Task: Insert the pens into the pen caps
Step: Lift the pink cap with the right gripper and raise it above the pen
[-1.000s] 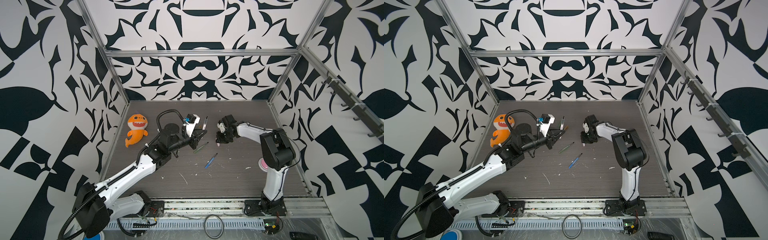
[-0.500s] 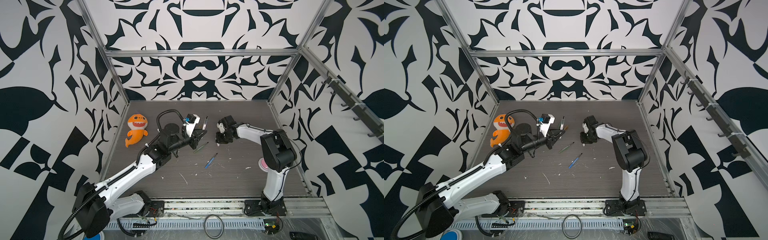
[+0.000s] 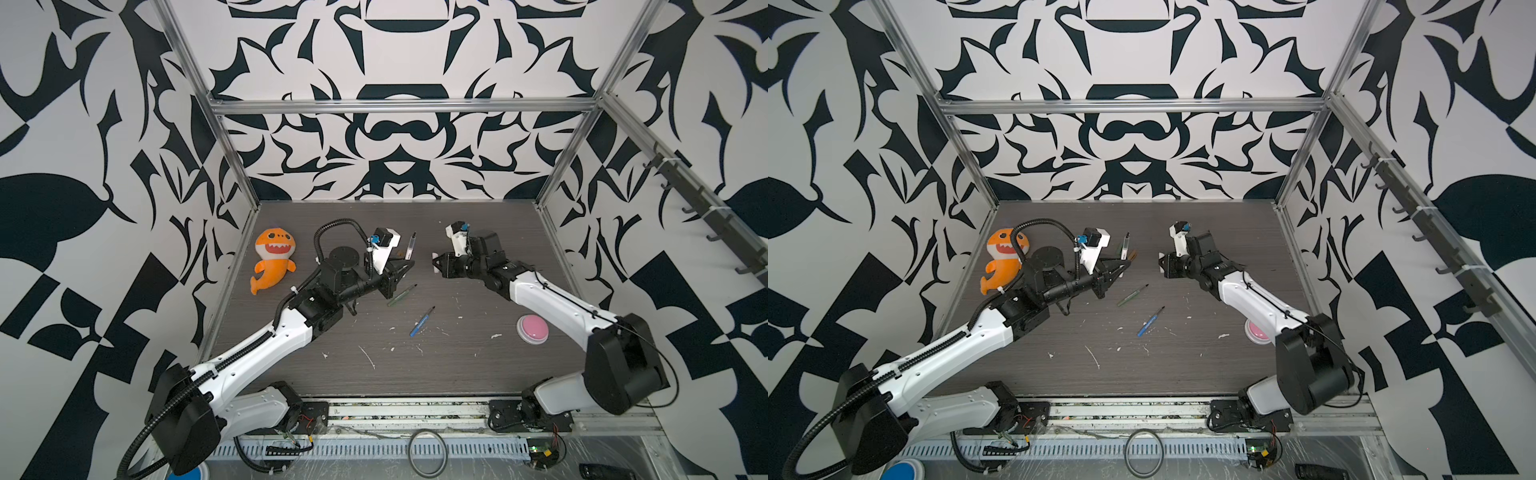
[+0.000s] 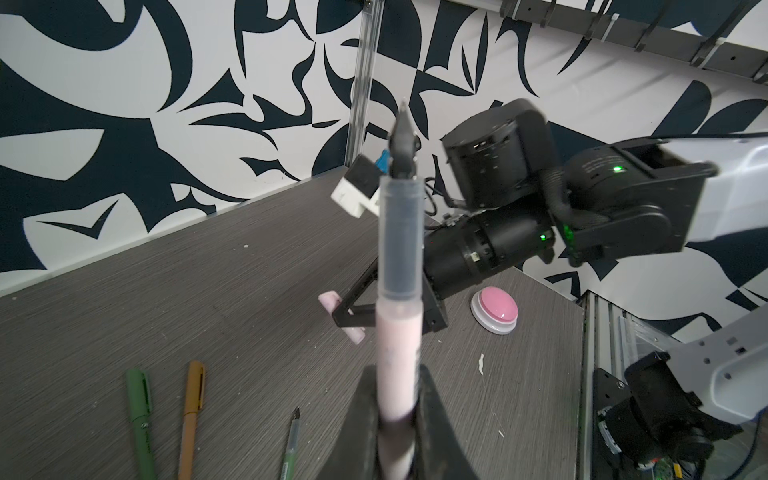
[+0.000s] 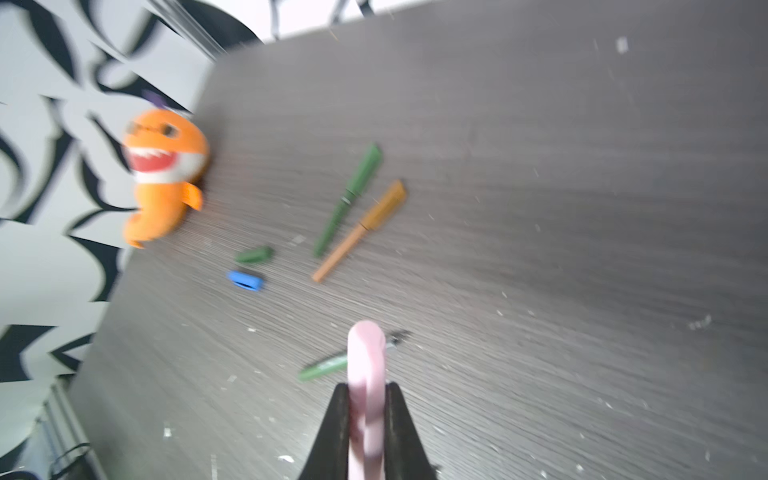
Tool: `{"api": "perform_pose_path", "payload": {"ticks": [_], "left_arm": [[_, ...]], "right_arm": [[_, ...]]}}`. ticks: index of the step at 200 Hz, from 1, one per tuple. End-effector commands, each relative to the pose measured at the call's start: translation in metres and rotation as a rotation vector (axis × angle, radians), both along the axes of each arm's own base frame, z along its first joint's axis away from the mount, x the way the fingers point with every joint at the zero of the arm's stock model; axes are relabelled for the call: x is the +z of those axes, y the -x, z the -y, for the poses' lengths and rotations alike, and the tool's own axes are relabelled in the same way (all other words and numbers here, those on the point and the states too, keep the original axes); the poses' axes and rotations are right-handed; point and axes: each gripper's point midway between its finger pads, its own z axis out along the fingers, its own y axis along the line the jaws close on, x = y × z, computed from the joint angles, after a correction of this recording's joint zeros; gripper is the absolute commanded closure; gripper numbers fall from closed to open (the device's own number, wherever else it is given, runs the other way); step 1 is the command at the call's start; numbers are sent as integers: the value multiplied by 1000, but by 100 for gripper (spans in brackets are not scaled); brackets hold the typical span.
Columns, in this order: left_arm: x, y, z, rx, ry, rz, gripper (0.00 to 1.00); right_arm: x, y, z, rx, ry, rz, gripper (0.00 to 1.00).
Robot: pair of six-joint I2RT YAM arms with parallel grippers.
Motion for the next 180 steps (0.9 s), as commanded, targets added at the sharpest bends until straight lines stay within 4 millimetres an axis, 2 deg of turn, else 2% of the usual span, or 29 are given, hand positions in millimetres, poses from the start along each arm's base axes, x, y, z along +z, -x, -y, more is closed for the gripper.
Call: {"api": "perform_pose_path", "payload": {"ticks": [1, 54, 79, 135, 180], "left_arm": [[13, -1, 3, -5, 30, 15, 94], [6, -8, 2, 28, 18, 15, 95], [9, -5, 2, 19, 35, 5, 95], [11, -3, 3, 6, 43, 6, 95], [12, -2, 3, -1, 47, 7, 95]], "right_arm": [[59, 7, -17, 50, -127, 176, 85], [162, 43, -28, 98, -272, 483, 86], [195, 58, -31, 103, -328, 585, 86], [248, 79, -26, 67, -448, 773, 88], [268, 80, -34, 92, -504, 804, 88]]}}
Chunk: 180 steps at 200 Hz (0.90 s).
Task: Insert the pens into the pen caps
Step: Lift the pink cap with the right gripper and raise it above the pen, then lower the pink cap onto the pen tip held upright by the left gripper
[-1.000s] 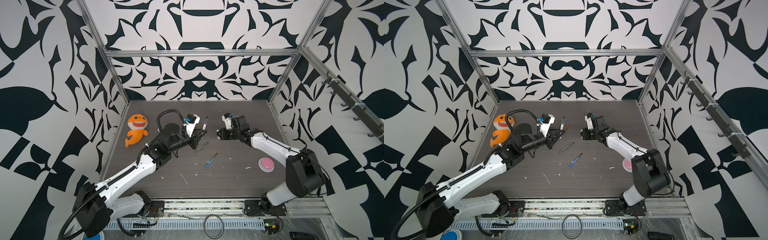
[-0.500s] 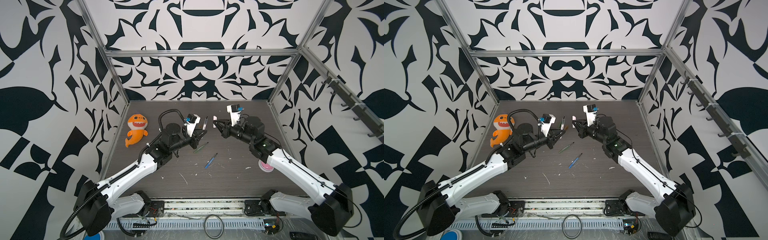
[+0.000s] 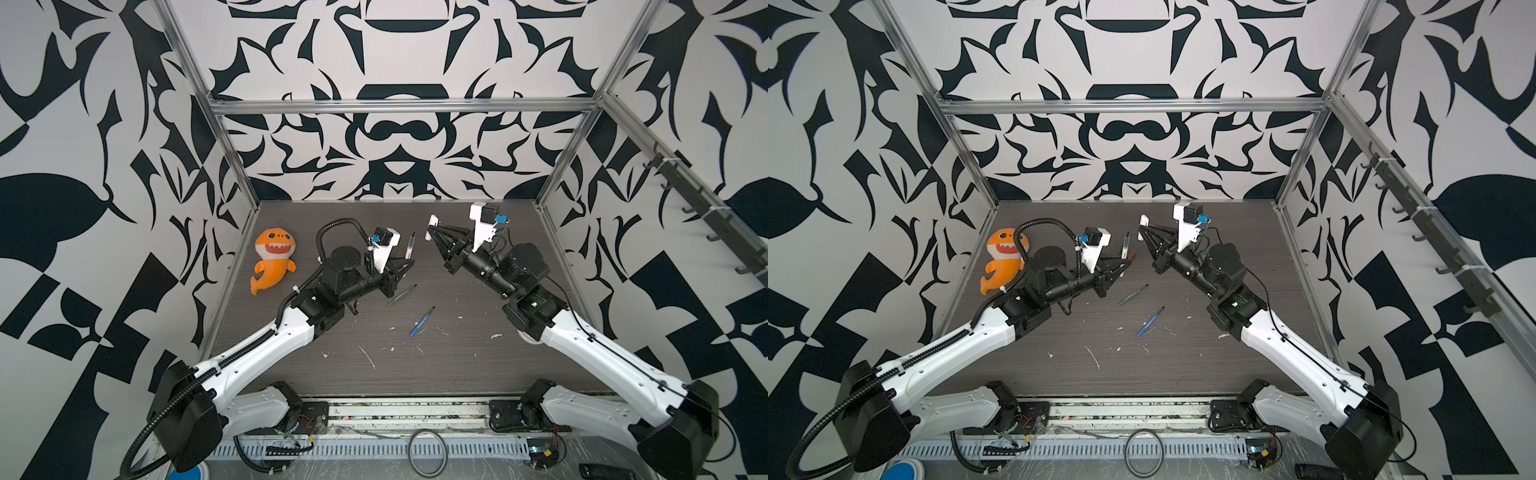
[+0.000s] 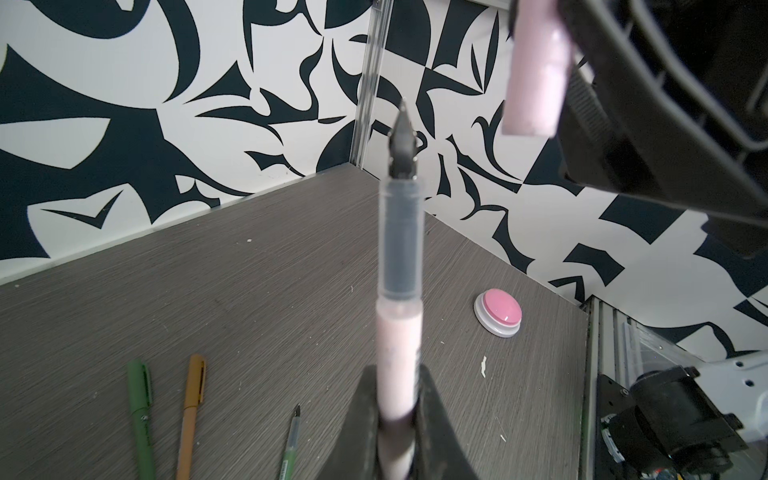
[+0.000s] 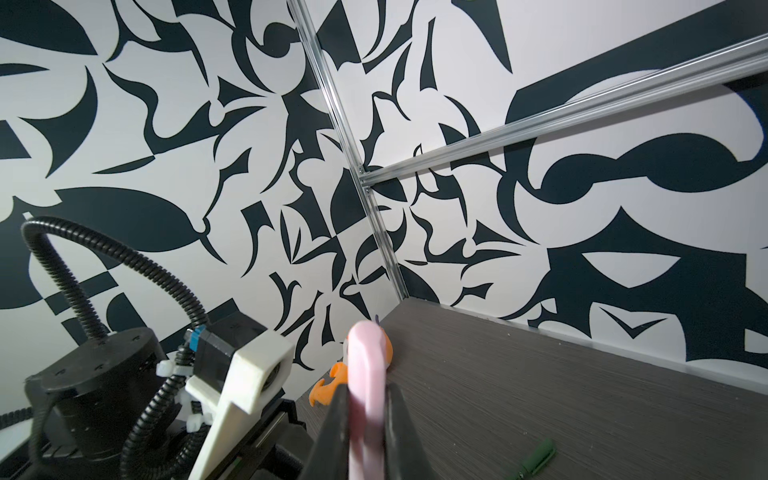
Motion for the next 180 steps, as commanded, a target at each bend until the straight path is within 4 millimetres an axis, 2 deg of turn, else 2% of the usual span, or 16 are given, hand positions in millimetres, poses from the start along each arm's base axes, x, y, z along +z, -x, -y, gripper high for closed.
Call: {"api": "perform_pose_path", "payload": {"ticks": [1, 64, 119, 180], "left_arm": [[16, 3, 3, -22, 43, 26, 95], [18, 6, 3, -32, 49, 27, 95], [16, 5, 4, -37, 46, 23, 95], [16, 5, 5, -34, 44, 21, 95]], "right_arm": [[43, 6, 2, 8, -96, 99, 88], [50, -4, -8, 21, -108, 97, 89], [54, -3, -13, 52, -112, 97, 90], [38, -8, -18, 57, -94, 54, 91]]}}
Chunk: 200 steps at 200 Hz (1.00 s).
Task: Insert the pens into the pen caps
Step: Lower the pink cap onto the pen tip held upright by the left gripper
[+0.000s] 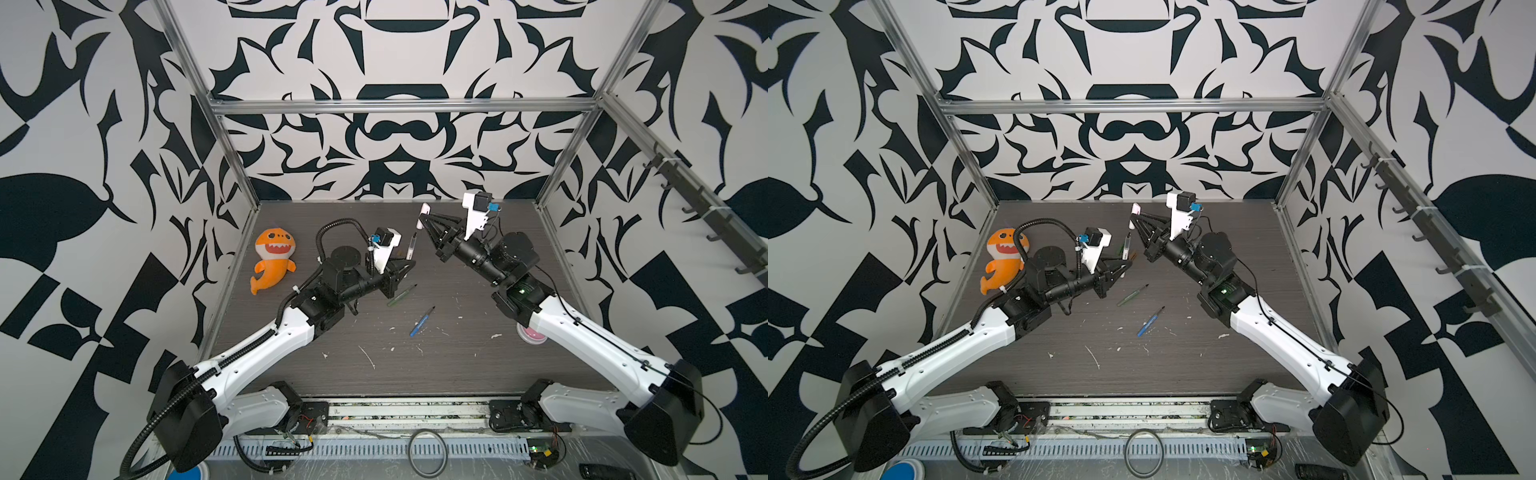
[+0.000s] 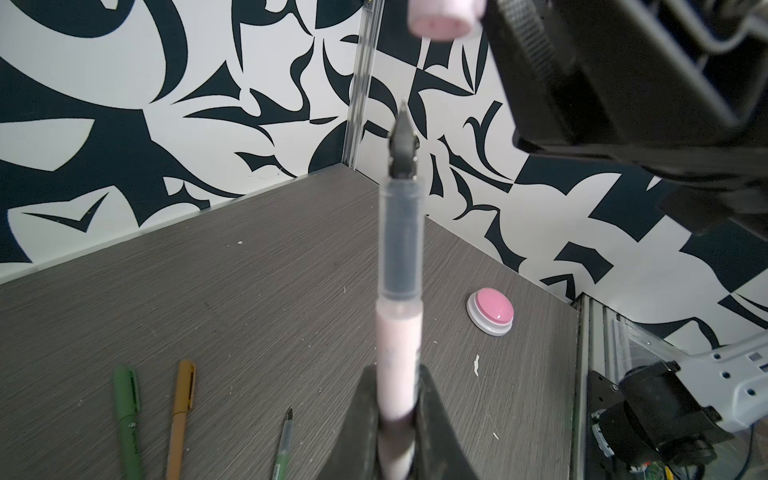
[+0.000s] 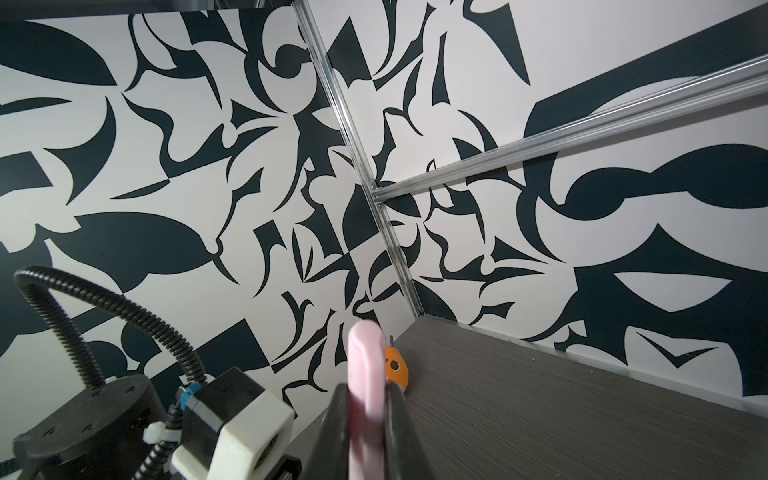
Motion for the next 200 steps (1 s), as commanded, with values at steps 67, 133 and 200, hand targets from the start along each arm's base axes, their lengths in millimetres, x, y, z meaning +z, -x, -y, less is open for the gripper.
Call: {"api": "perform_pose_path", "payload": {"ticks": [67, 133, 200], "left_arm": [[15, 1, 2, -11, 37, 25, 95], [14, 1, 2, -9, 36, 24, 95], [13, 1, 3, -10, 35, 21, 95]], "right_arm": [[7, 4, -4, 34, -42, 8, 91], [-9, 5, -7, 44, -28, -37, 91], [-25, 6, -9, 64, -29, -92, 91]]}}
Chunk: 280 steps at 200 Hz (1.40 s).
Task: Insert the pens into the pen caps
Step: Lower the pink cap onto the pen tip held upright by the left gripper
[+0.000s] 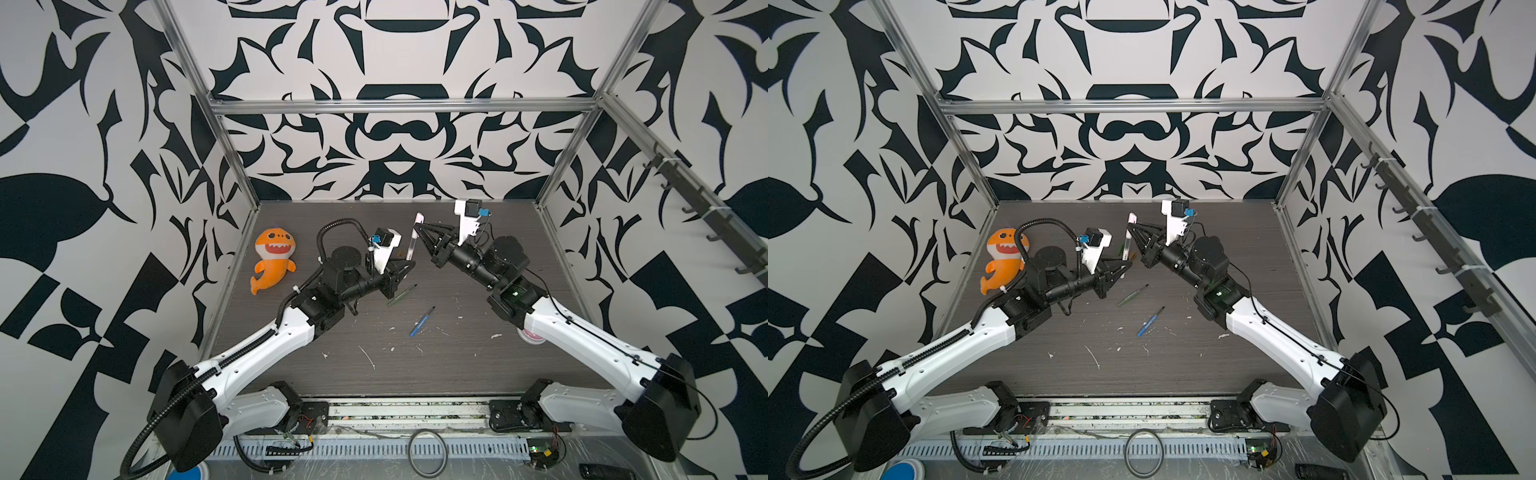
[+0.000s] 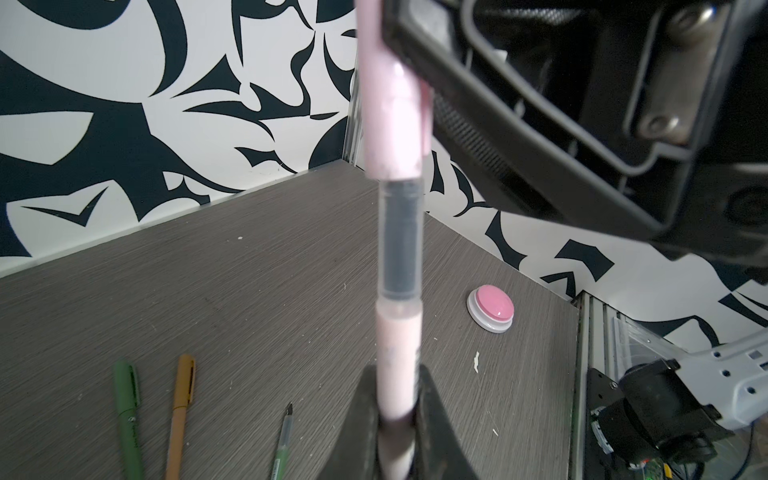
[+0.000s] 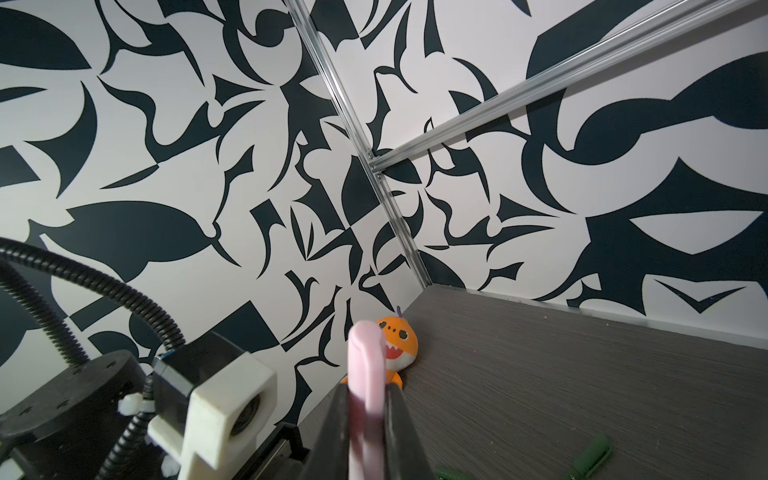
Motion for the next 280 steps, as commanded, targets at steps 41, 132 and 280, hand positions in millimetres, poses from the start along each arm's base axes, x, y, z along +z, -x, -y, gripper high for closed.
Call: {"api": "perform_pose_path", "payload": {"ticks": [41, 132, 280], "left_arm": [[17, 1, 2, -6, 43, 33, 95], [17, 0, 1, 0, 42, 37, 95], [17, -1, -1, 7, 32, 52, 95]], "right_arm": [[-1, 11, -1, 36, -26, -8, 91], [-9, 23, -3, 75, -48, -30, 91], [-55, 44, -8, 109, 97, -94, 77]]}}
